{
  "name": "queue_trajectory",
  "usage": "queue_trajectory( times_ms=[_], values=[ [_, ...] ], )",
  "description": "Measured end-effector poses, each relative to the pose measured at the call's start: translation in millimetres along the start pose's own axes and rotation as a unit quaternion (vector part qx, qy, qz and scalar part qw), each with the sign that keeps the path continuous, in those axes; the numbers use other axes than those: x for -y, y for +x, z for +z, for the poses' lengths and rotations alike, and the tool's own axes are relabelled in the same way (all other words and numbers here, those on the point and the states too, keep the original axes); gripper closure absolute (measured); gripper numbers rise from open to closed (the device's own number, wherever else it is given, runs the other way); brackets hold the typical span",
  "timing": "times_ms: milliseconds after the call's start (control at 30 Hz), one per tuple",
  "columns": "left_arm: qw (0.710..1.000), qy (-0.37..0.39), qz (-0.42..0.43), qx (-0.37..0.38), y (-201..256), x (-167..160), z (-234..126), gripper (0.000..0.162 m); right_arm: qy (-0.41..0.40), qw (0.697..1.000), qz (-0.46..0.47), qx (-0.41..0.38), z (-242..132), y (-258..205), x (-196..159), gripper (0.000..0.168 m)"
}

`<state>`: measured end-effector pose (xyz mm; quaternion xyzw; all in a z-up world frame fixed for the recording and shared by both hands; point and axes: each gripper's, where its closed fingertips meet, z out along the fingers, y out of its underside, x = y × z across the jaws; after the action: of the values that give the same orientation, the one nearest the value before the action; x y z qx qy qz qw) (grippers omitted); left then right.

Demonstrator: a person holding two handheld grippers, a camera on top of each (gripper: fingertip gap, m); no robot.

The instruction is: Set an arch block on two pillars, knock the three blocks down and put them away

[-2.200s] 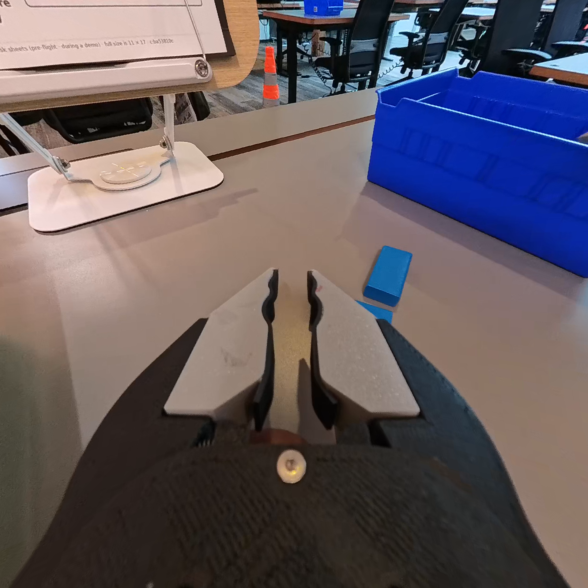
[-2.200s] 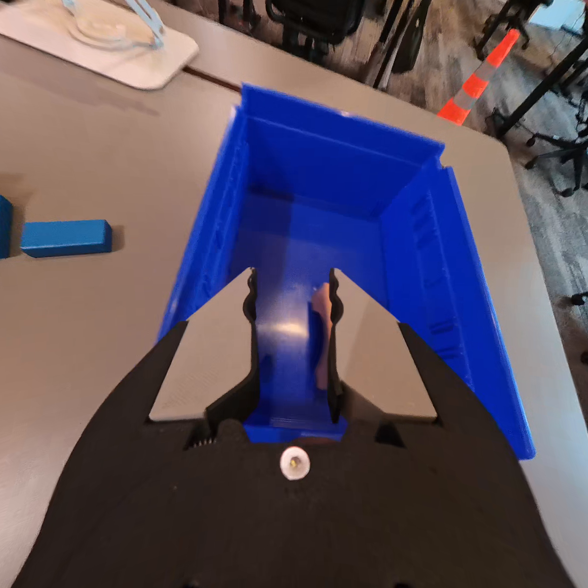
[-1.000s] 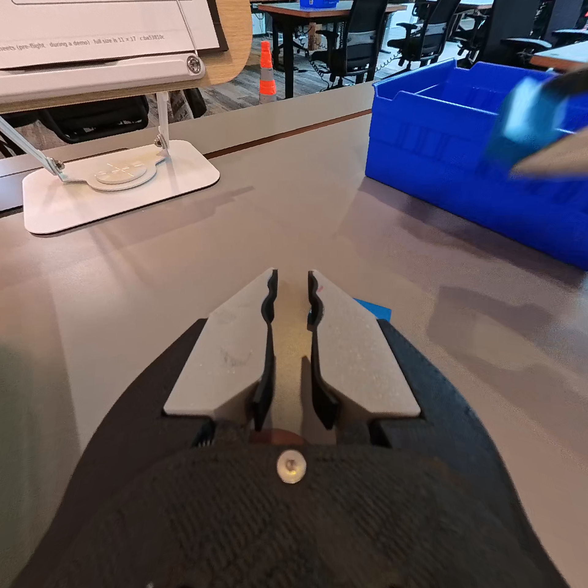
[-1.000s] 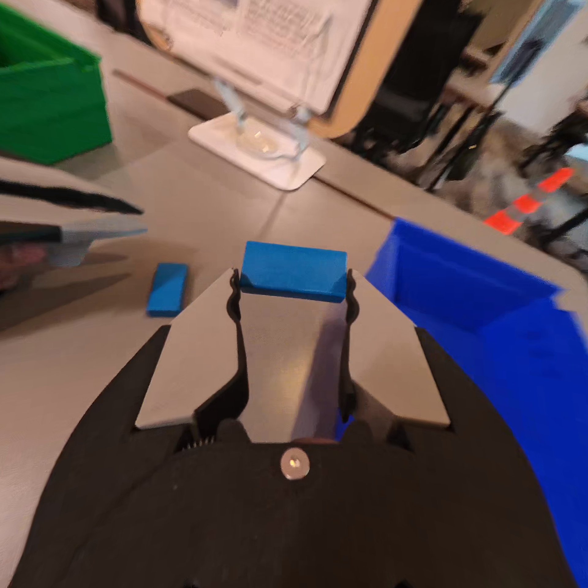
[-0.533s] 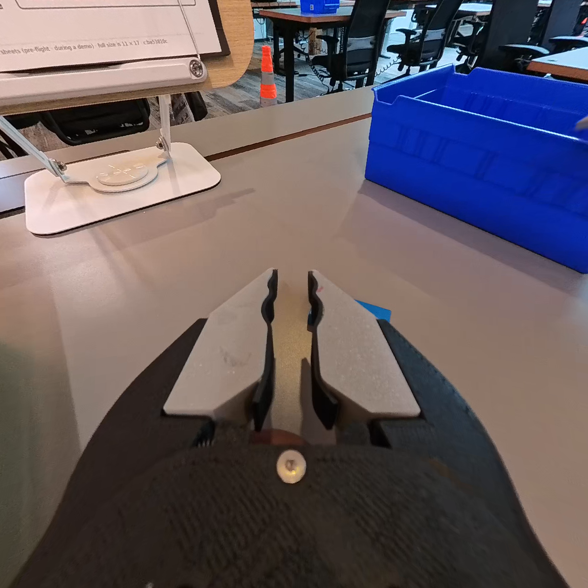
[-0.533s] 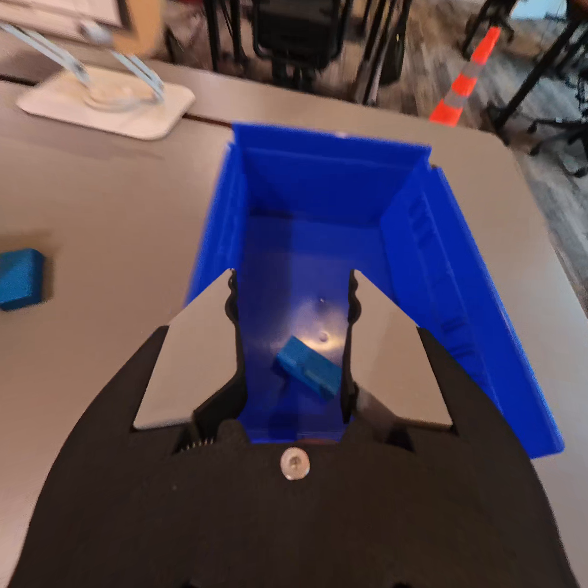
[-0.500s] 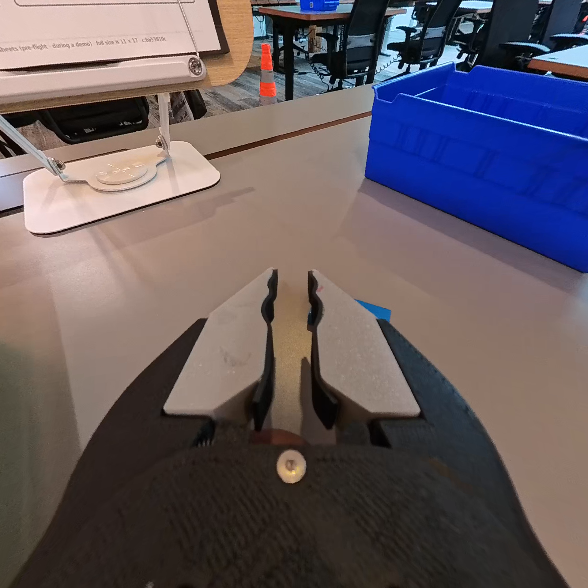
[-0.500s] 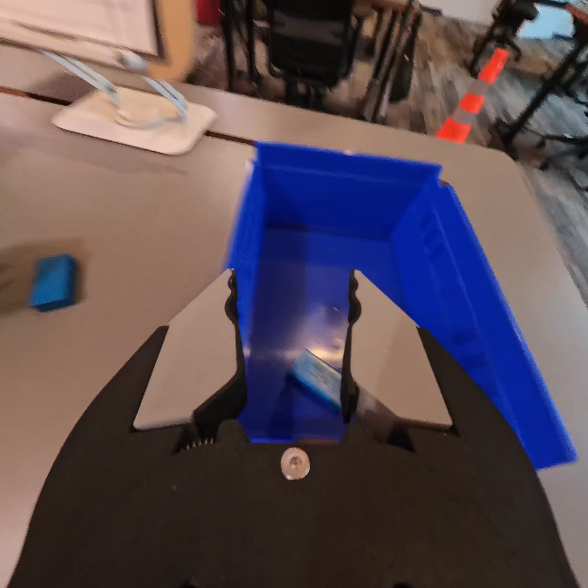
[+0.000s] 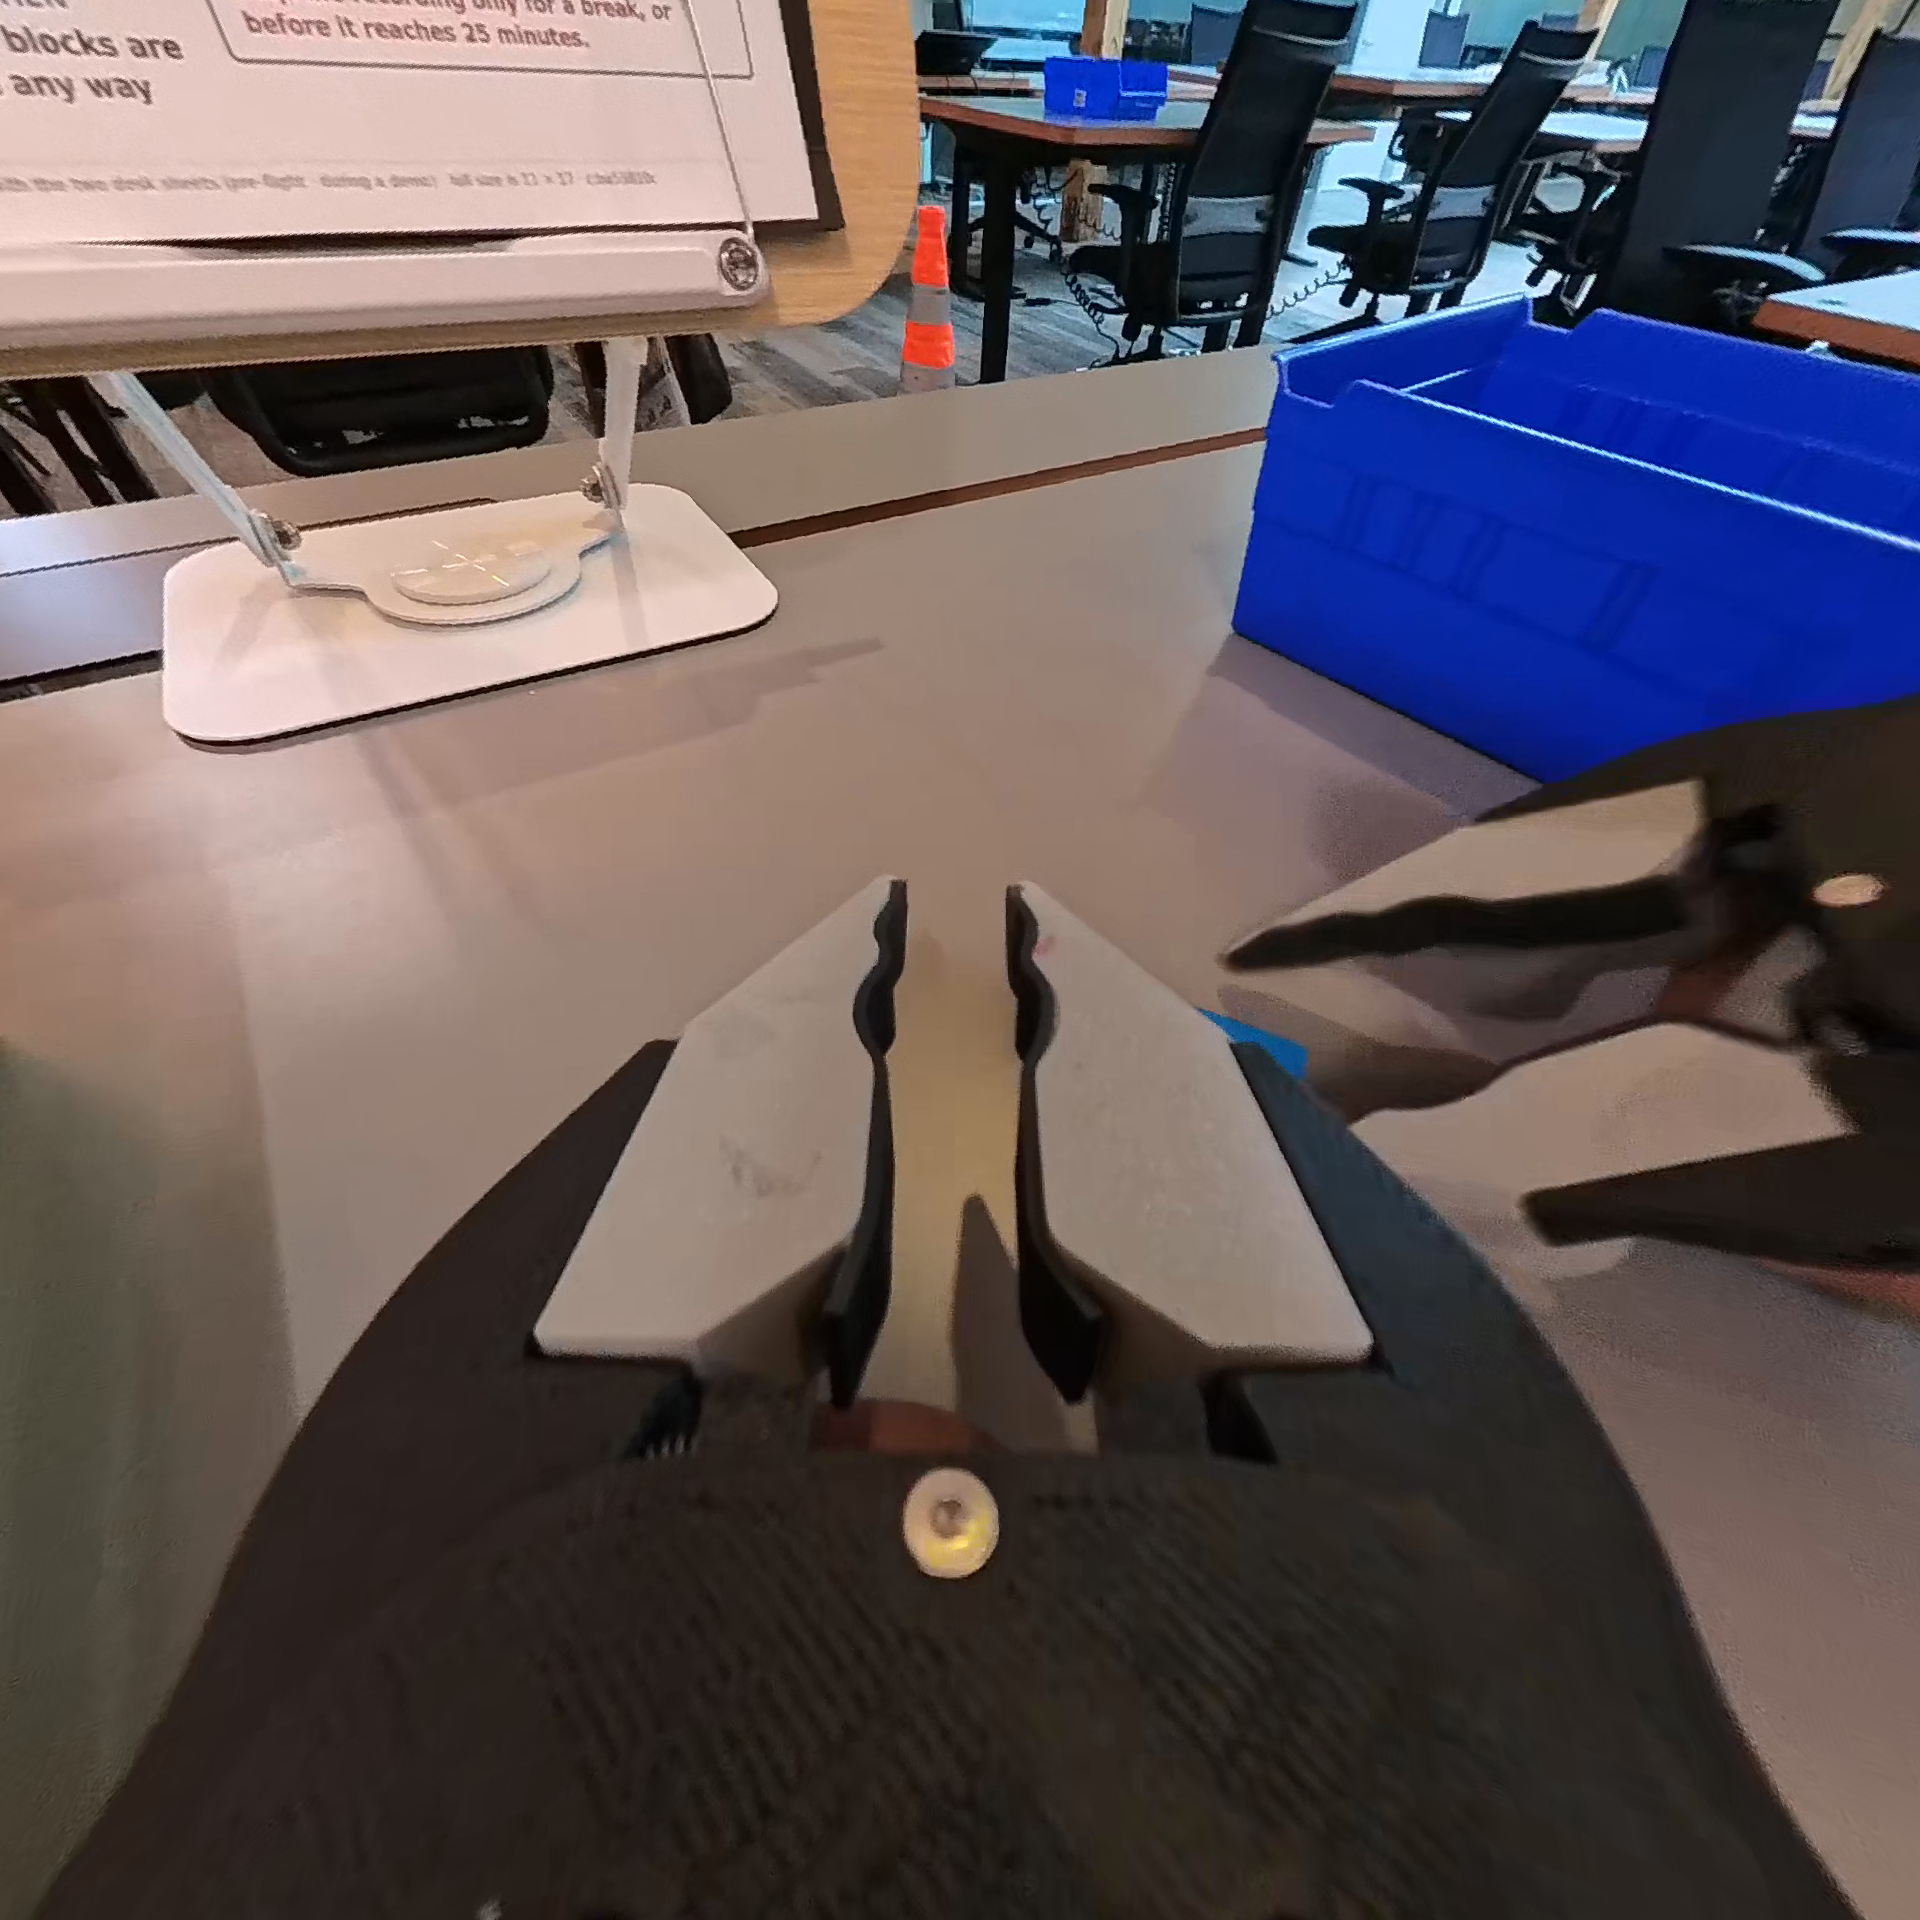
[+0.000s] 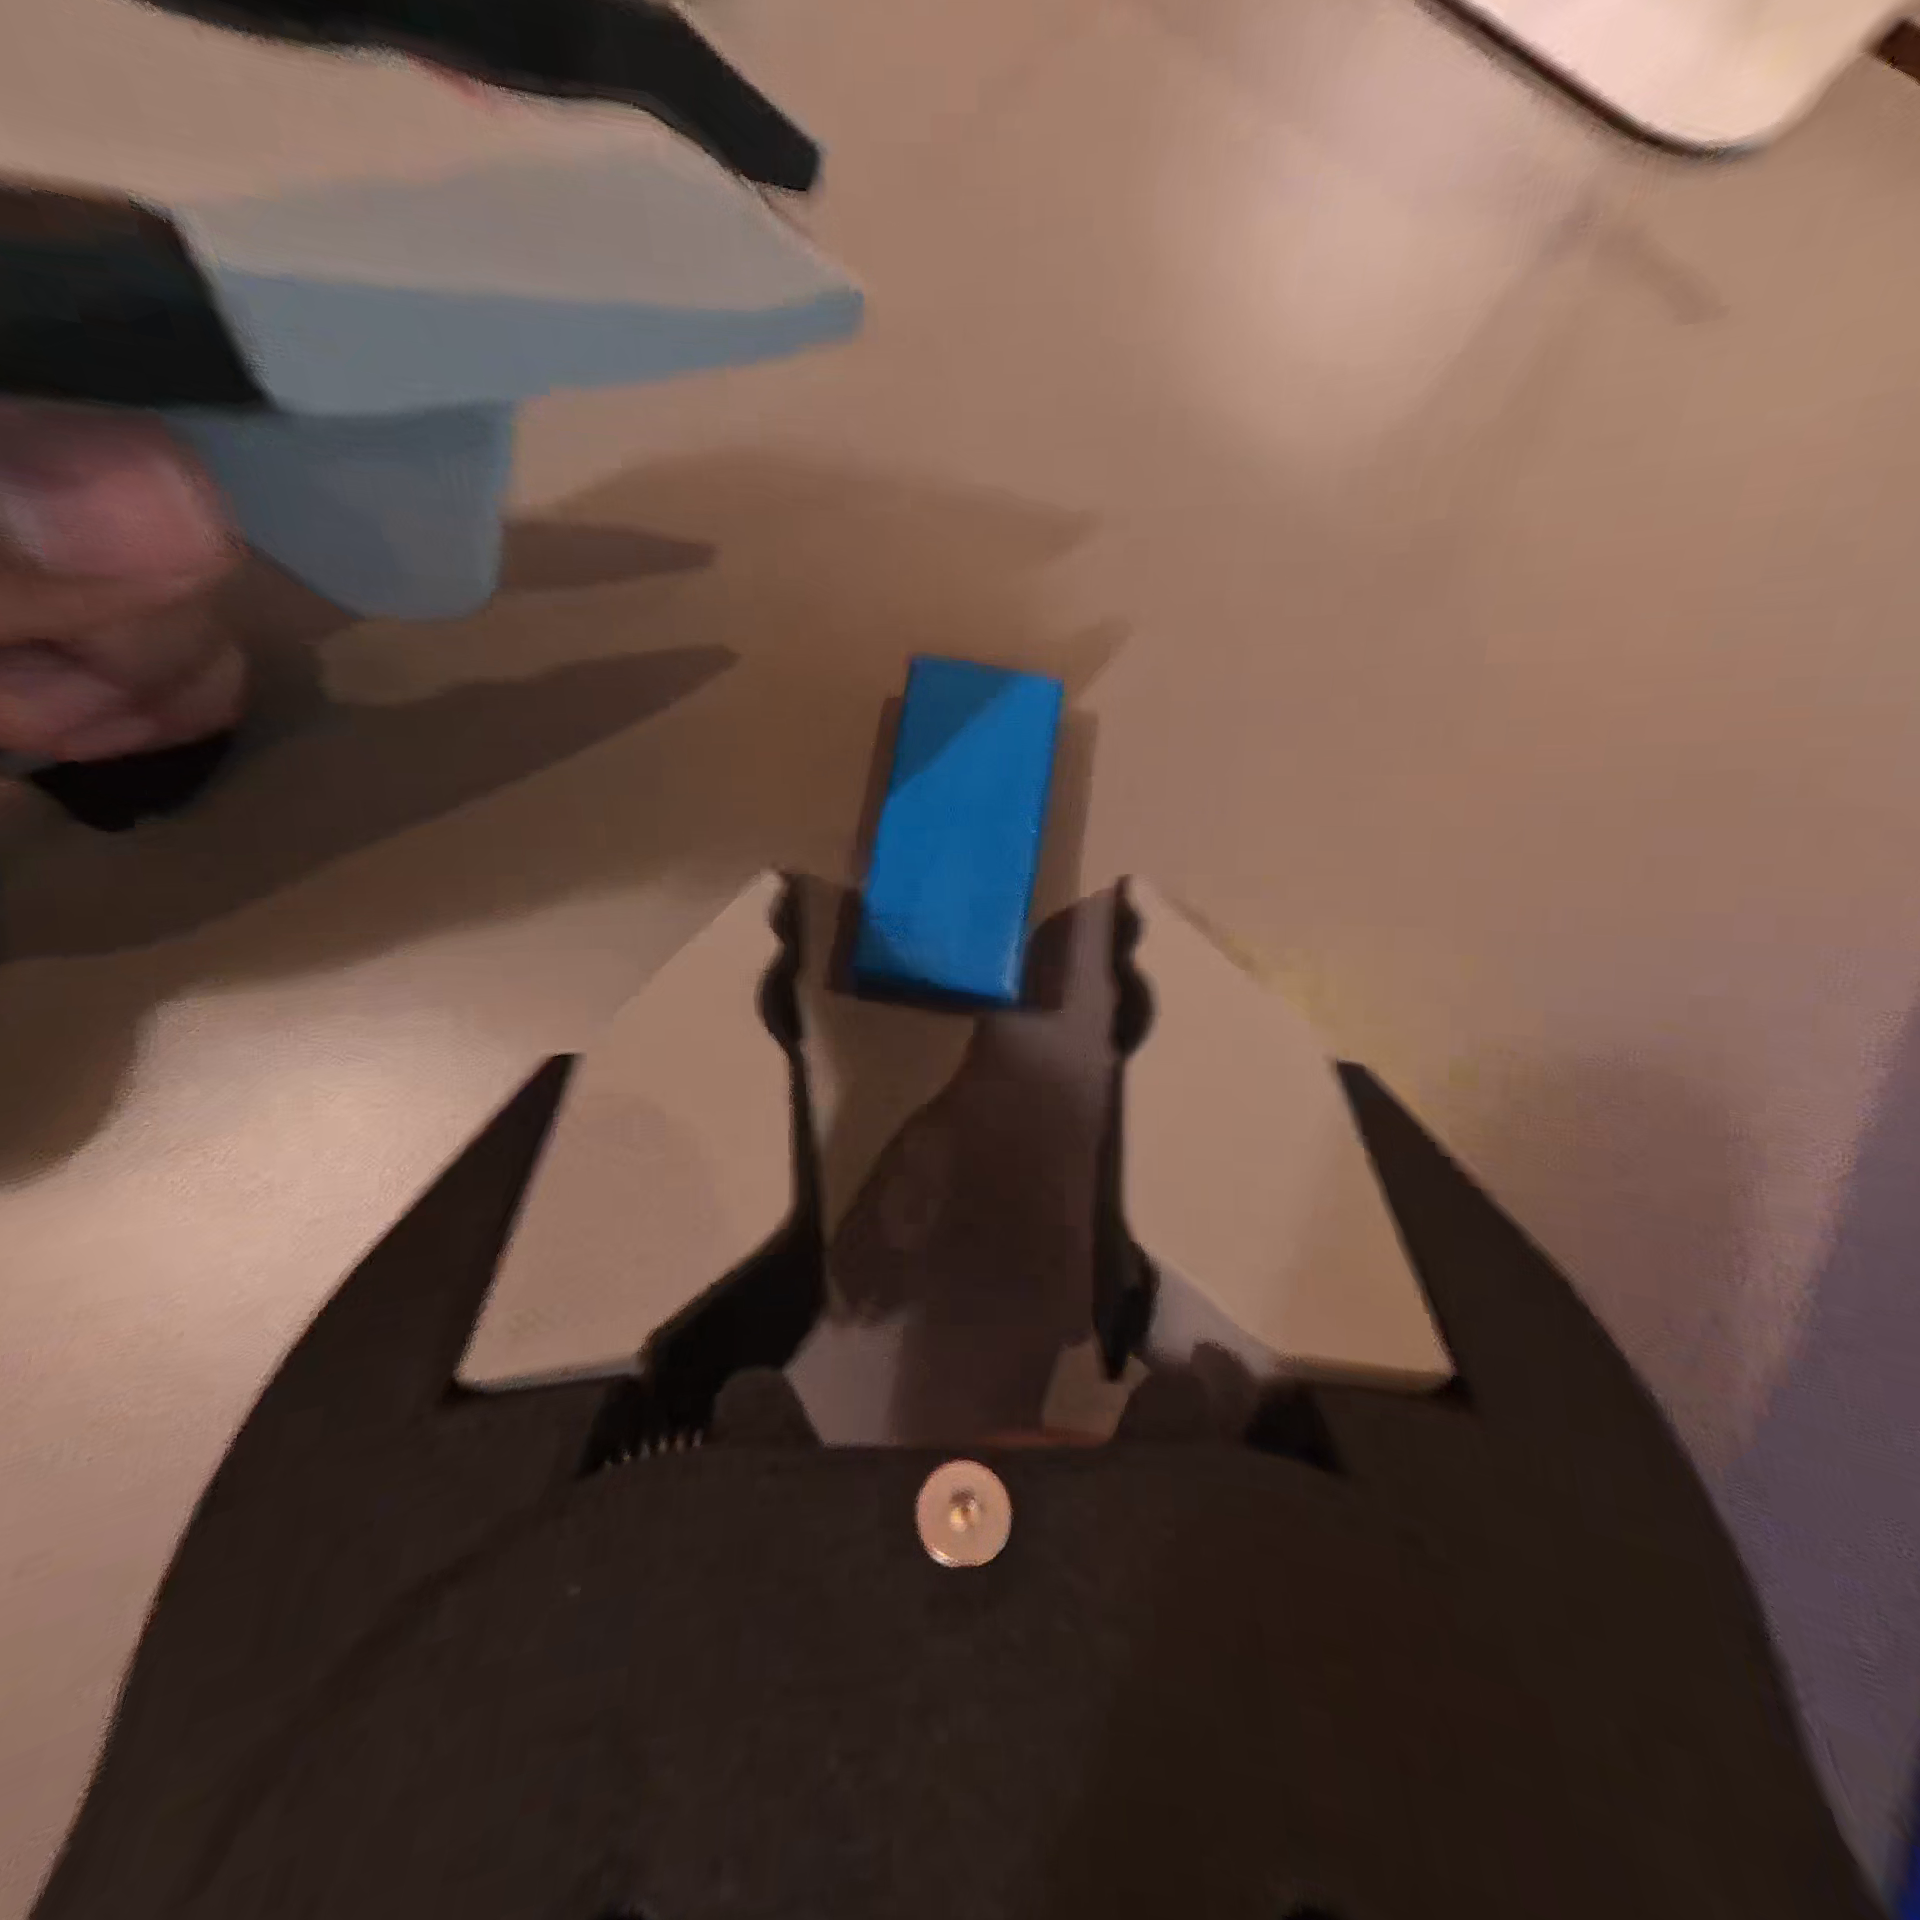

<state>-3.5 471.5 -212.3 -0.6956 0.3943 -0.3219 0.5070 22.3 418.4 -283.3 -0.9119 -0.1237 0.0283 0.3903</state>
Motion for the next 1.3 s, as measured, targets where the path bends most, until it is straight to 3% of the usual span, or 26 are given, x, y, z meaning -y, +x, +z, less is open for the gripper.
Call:
queue_trajectory(
  times_ms=[33,133,333,567,767,833,933,1000,1167,1300],
  values=[
    [1.0,0.001,0.001,0.004,-1,0,0,0.146,0.011,1.0,0.003,0.019,1,-5,3,0.139],
    [0.999,0.01,0.013,0.036,-10,3,-1,0.147,-0.006,1.0,-0.006,0.016,-2,-5,1,0.139],
    [0.996,0.025,0.052,0.07,-13,9,-3,0.149,0.043,0.998,-0.04,-0.036,-38,4,7,0.139],
    [0.995,0.032,0.054,0.077,-14,10,-5,0.14,0.161,0.977,-0.032,-0.139,-151,57,47,0.139],
    [0.995,0.035,0.059,0.079,-14,11,-5,0.135,0.188,0.956,0.037,-0.223,-219,139,29,0.139],
    [0.994,0.037,0.06,0.08,-14,12,-6,0.134,0.164,0.952,0.055,-0.254,-220,167,7,0.139],
    [0.994,0.038,0.06,0.081,-14,12,-6,0.133,0.058,0.965,0.12,-0.226,-187,192,-49,0.136],
    [0.994,0.038,0.061,0.081,-14,12,-6,0.131,0.042,0.963,0.145,-0.223,-179,194,-60,0.113],
    [0.994,0.034,0.064,0.081,-13,11,-5,0.128,0.217,0.955,0.054,-0.197,-200,130,28,0.119],
    [0.995,0.034,0.061,0.077,-13,11,-4,0.127,0.222,0.973,0.033,-0.053,-151,56,64,0.113]
  ],
)
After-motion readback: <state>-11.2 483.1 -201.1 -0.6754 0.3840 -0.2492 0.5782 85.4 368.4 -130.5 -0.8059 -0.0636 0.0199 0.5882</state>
